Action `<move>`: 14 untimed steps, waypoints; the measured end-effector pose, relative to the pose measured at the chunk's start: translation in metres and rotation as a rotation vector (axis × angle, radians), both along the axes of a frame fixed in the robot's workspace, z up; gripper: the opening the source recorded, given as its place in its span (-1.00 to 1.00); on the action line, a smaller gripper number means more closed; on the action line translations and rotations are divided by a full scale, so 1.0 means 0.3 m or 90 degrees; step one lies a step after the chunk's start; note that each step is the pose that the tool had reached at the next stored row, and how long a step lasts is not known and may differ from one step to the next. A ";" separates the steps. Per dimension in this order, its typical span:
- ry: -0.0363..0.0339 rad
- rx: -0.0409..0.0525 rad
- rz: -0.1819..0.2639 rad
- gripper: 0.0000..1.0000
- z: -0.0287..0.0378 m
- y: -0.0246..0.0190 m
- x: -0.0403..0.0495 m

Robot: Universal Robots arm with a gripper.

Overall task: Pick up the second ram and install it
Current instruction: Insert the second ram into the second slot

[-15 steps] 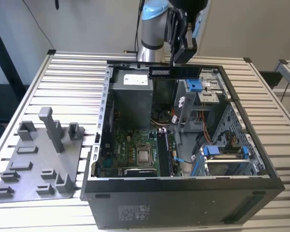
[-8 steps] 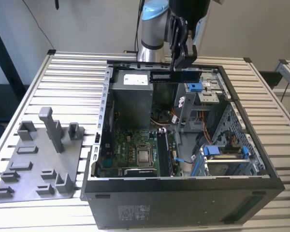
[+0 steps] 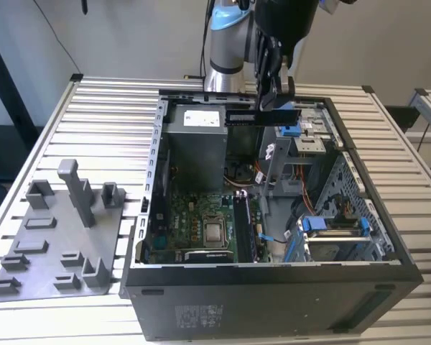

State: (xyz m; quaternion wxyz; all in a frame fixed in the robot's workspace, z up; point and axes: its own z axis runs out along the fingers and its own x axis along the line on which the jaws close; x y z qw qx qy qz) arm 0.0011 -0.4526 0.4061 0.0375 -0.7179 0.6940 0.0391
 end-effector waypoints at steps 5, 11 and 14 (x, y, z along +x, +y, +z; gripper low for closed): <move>0.0000 0.0037 -0.012 -0.72 -0.019 -0.003 0.001; 0.0008 0.0037 -0.019 -0.72 -0.039 -0.003 0.001; 0.0008 0.0038 -0.021 -0.72 -0.051 -0.003 0.001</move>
